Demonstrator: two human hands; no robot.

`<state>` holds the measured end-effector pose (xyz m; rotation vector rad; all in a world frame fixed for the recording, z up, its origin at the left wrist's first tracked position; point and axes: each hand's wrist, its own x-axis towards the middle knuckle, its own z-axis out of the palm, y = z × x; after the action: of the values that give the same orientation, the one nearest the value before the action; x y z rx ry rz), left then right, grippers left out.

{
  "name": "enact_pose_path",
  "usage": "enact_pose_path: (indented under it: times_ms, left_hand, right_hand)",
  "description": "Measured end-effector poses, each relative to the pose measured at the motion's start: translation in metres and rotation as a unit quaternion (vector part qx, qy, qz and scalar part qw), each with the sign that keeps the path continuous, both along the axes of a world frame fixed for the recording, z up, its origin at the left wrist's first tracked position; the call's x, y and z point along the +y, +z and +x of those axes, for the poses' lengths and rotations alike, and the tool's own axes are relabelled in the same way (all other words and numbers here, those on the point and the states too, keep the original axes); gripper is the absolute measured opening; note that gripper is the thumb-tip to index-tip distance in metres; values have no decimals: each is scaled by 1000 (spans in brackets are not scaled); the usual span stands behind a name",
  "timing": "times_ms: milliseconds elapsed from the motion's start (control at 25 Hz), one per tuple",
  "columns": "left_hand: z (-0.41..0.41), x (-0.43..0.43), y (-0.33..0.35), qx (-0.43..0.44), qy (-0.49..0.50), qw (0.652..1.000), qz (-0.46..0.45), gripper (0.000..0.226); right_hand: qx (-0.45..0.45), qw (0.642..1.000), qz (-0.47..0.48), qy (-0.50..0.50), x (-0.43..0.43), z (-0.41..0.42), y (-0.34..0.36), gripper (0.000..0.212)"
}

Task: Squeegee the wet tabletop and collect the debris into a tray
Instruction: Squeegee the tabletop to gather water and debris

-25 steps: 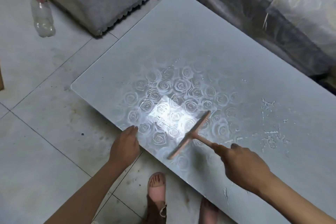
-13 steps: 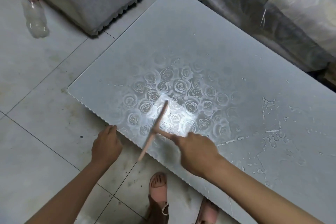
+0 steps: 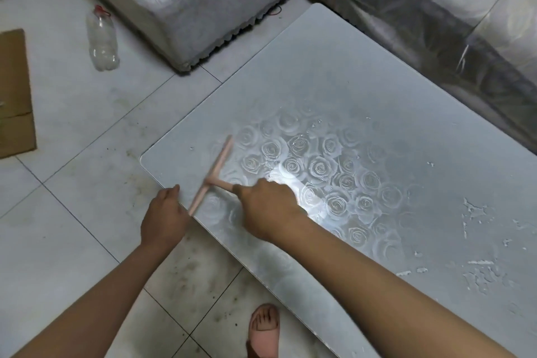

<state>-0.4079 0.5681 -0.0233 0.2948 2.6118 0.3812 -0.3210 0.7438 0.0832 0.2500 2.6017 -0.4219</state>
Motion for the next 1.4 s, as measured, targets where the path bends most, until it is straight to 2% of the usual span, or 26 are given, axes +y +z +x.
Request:
enact_pose_path:
  times_ms: [160, 240, 360, 440, 680, 960, 1080, 1200, 1320, 1400]
  left_hand:
    - [-9, 0, 1, -14, -7, 1000, -2, 49]
    - [-9, 4, 4, -20, -10, 1000, 14, 45]
    - [-9, 17, 11, -17, -13, 997, 74, 38]
    - [-7, 25, 19, -5, -8, 994, 106, 37]
    - [-46, 22, 10, 75, -3, 994, 78, 37]
    - [-129, -10, -18, 114, -38, 989, 81, 33]
    - [-129, -11, -28, 125, -48, 985, 112, 25]
    - [-100, -4, -34, 73, -62, 980, 175, 21]
    - [-55, 17, -27, -43, -106, 969, 218, 31]
    - [-56, 18, -16, -77, -122, 961, 235, 32]
  right_hand:
    - [-38, 998, 23, -44, 40, 60, 16, 72]
    - [-28, 998, 38, -35, 47, 64, 29, 77]
    - [31, 998, 43, -16, 43, 35, 40, 65]
    - [36, 999, 18, -8, 38, 11, 42, 51]
    - [73, 994, -75, -20, 21, -40, 21, 26]
    - [64, 987, -131, -72, -9, -110, -14, 19]
    - [43, 988, -132, -64, -5, -109, -21, 19]
    - [-3, 987, -137, -87, 14, -77, -19, 32]
    - [-51, 987, -109, -107, 38, -33, 7, 39]
    - [-51, 989, -101, -92, 33, -25, 22, 39]
